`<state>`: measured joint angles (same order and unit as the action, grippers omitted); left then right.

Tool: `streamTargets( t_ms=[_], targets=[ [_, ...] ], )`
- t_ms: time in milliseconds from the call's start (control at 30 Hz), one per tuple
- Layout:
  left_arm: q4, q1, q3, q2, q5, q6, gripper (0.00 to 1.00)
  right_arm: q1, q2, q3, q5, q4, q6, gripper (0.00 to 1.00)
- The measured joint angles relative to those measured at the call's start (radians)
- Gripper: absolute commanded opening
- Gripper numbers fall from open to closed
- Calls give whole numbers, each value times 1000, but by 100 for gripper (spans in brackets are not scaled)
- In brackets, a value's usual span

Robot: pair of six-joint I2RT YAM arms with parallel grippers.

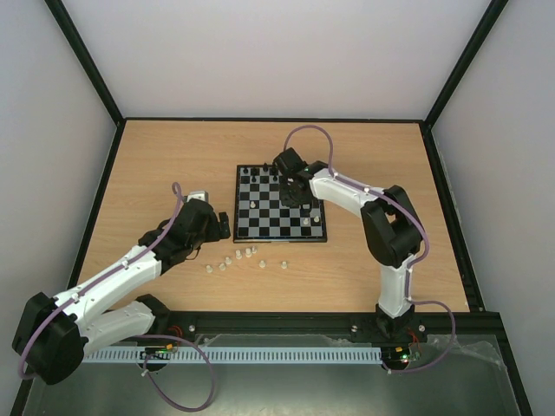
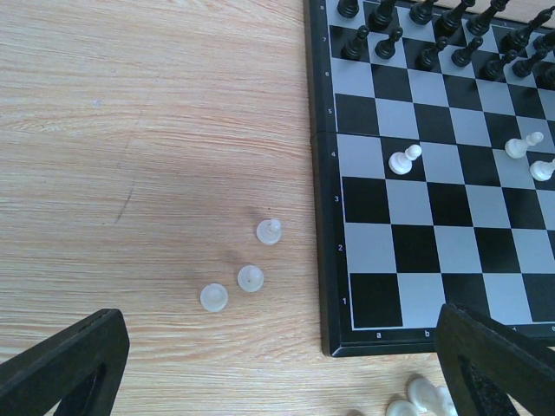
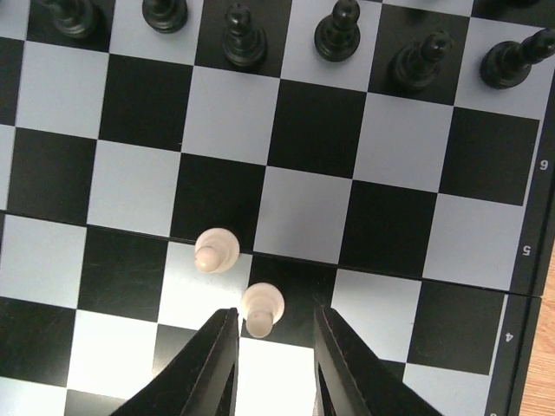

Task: Set up the chess pieces on the board
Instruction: Pick up the chess piece from the chessboard.

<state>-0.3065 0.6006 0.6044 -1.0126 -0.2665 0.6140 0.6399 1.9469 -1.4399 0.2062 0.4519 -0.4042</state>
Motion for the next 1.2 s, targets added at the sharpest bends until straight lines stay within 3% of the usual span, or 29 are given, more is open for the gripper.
streamTargets(
  t_ms=[367,700,900,1200],
  targets=[
    [0,0,0,0,0,0,100,-5,40,-18,-19,0,0,22],
    [0,0,0,0,0,0,99,-5,63,-31,-23,0,2,16],
    [0,0,0,0,0,0,100,-5,68,-31,-23,0,3,6],
    [0,0,0,0,0,0,99,-4,43,-3,-23,0,4,3]
  ],
)
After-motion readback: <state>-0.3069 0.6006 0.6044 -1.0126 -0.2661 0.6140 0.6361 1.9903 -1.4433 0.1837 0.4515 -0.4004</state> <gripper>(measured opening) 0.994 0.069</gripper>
